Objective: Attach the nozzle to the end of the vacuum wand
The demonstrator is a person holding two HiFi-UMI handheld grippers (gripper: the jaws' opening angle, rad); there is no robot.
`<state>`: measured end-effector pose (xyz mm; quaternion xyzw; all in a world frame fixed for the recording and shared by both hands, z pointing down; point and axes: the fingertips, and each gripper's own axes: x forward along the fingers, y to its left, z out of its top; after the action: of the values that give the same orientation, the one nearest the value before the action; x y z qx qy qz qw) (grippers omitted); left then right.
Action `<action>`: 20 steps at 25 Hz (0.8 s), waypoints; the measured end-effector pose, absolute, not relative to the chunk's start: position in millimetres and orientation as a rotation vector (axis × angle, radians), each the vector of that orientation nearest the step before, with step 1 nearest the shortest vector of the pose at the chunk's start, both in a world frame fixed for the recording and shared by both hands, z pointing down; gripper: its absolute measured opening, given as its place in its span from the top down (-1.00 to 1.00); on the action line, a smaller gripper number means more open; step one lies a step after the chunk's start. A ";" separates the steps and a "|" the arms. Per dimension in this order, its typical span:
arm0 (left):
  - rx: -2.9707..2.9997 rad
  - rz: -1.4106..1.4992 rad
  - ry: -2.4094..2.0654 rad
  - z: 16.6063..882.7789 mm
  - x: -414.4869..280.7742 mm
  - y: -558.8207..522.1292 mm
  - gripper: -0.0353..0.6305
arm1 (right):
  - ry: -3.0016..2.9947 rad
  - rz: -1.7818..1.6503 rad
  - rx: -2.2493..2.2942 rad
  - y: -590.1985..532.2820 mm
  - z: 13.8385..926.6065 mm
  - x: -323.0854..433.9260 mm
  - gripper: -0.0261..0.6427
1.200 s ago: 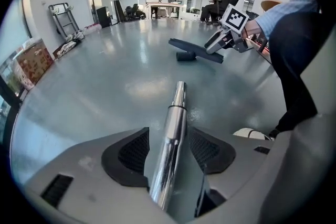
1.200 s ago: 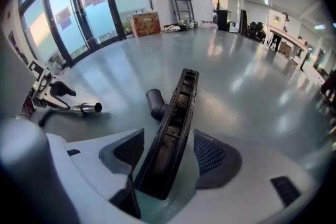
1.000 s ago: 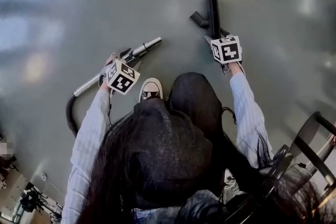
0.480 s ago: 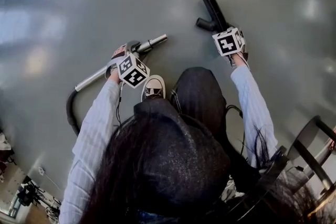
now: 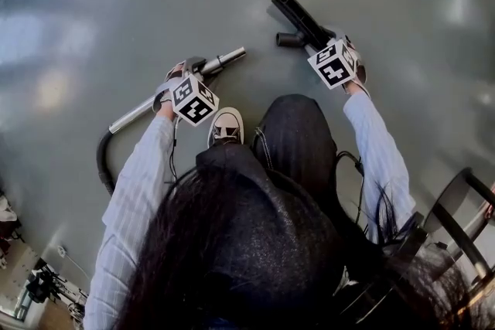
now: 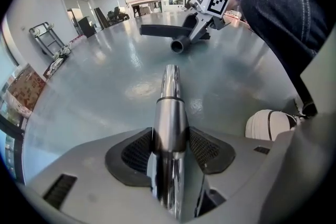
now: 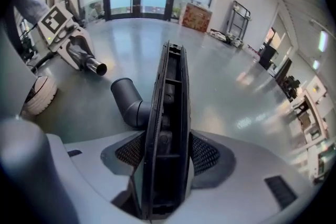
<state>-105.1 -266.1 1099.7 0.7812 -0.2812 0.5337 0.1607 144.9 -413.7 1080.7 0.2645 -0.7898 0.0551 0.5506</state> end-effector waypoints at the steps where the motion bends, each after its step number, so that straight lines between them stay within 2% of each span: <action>1: 2.217 1.535 -0.777 1100.4 -104.2 -264.0 0.25 | -1.889 0.110 0.590 -411.6 1079.8 136.7 0.15; 12: 2.229 1.494 -0.789 1080.4 -112.9 -264.1 0.25 | -1.964 -0.150 0.305 -404.9 1060.8 53.2 0.15; 20: 2.236 1.476 -0.813 1071.5 -110.1 -262.7 0.25 | -1.927 -0.251 0.239 -401.1 1052.2 30.7 0.15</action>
<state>-110.1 -262.7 1071.5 0.7870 -0.2861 0.5195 0.1702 30.7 -401.1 1052.2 0.1014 -0.8169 -0.1062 0.5577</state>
